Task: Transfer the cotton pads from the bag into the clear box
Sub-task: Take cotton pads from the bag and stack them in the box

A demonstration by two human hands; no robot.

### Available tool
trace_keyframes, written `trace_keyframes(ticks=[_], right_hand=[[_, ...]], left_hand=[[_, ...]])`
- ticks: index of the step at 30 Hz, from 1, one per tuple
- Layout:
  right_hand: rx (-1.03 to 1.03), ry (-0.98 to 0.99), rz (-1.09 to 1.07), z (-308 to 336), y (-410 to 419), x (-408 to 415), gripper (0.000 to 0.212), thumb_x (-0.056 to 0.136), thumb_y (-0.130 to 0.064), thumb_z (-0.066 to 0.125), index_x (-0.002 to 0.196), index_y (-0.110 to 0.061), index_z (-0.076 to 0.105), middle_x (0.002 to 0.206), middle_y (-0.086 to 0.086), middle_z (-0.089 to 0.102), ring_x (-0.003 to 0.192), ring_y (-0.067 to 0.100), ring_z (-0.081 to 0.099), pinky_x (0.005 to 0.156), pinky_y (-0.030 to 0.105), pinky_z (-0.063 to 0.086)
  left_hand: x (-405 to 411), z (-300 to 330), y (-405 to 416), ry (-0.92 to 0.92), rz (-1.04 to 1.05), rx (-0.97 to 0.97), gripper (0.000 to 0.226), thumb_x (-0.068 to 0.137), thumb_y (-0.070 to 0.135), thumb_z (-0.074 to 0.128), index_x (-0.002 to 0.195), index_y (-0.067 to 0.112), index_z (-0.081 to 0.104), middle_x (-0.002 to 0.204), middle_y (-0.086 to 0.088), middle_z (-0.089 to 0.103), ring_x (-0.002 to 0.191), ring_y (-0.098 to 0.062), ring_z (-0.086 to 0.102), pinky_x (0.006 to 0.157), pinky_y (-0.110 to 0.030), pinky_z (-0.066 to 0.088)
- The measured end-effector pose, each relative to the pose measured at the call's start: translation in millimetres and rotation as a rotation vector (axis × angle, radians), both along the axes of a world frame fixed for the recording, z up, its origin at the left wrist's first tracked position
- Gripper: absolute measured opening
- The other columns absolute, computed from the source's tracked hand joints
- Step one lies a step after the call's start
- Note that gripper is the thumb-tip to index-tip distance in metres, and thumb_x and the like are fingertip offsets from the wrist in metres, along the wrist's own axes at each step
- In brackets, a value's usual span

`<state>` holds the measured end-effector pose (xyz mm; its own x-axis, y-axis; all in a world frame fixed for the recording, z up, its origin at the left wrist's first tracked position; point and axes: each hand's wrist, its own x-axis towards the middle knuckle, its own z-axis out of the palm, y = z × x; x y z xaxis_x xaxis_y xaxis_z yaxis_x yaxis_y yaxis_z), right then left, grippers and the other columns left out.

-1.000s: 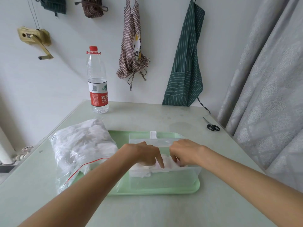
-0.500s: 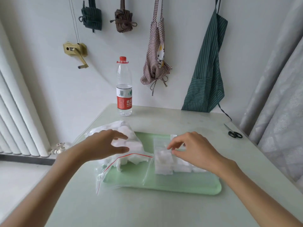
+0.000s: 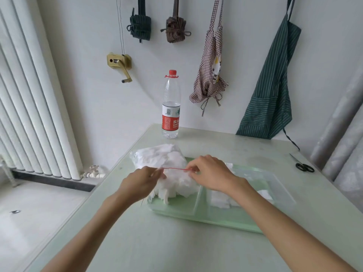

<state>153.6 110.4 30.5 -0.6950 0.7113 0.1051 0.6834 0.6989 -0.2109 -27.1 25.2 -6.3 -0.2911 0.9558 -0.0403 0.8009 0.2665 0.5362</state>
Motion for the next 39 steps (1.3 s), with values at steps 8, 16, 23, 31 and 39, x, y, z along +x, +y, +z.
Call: trace_keyframes(ticks=[8,16,23,31,39], right_hand=[[-0.105,-0.02,0.088,3,-11,17,0.033,0.084,-0.023,0.058,0.115,-0.034,0.063,0.115,-0.013,0.065,0.108,0.011,0.057,0.088,0.028,0.044],[0.1,0.046,0.053,1,-25,25,0.014,0.085,-0.026,0.058,0.096,-0.034,0.062,0.098,-0.019,0.063,0.093,0.007,0.058,0.074,0.024,0.04],[-0.294,0.08,0.071,16,-3,18,0.021,0.088,-0.032,0.06,0.106,-0.032,0.069,0.106,-0.014,0.068,0.091,0.002,0.061,0.078,0.015,0.044],[-0.279,0.251,-0.315,-6,46,-21,0.049,0.077,-0.057,0.062,0.091,-0.011,0.066,0.098,0.007,0.067,0.096,0.026,0.062,0.081,0.036,0.052],[-0.475,0.555,-0.298,2,55,-28,0.034,0.061,-0.047,0.083,0.079,-0.022,0.068,0.093,0.004,0.07,0.081,0.015,0.058,0.07,0.026,0.044]], left_hand=[[-27,33,-6,-0.153,-0.194,-0.075,0.064,0.072,0.078,0.043,0.113,0.035,0.066,0.123,0.007,0.063,0.116,-0.013,0.056,0.101,-0.031,0.041],[-41,7,51,-0.273,0.361,-0.022,0.095,0.084,0.063,0.051,0.147,0.0,0.018,0.153,-0.017,0.023,0.14,-0.032,0.026,0.108,-0.038,0.029],[-53,-11,79,-0.675,0.51,0.295,0.023,0.082,0.028,0.071,0.079,0.009,0.059,0.076,-0.006,0.052,0.075,-0.022,0.049,0.054,-0.026,0.032],[-28,5,79,-0.583,0.461,0.635,0.035,0.085,0.038,0.063,0.071,0.006,0.063,0.069,0.001,0.061,0.066,-0.018,0.054,0.066,-0.029,0.043],[-41,11,65,-0.761,0.271,0.718,0.005,0.087,0.019,0.065,0.083,0.016,0.065,0.073,0.003,0.063,0.061,-0.004,0.055,0.054,-0.013,0.042]])
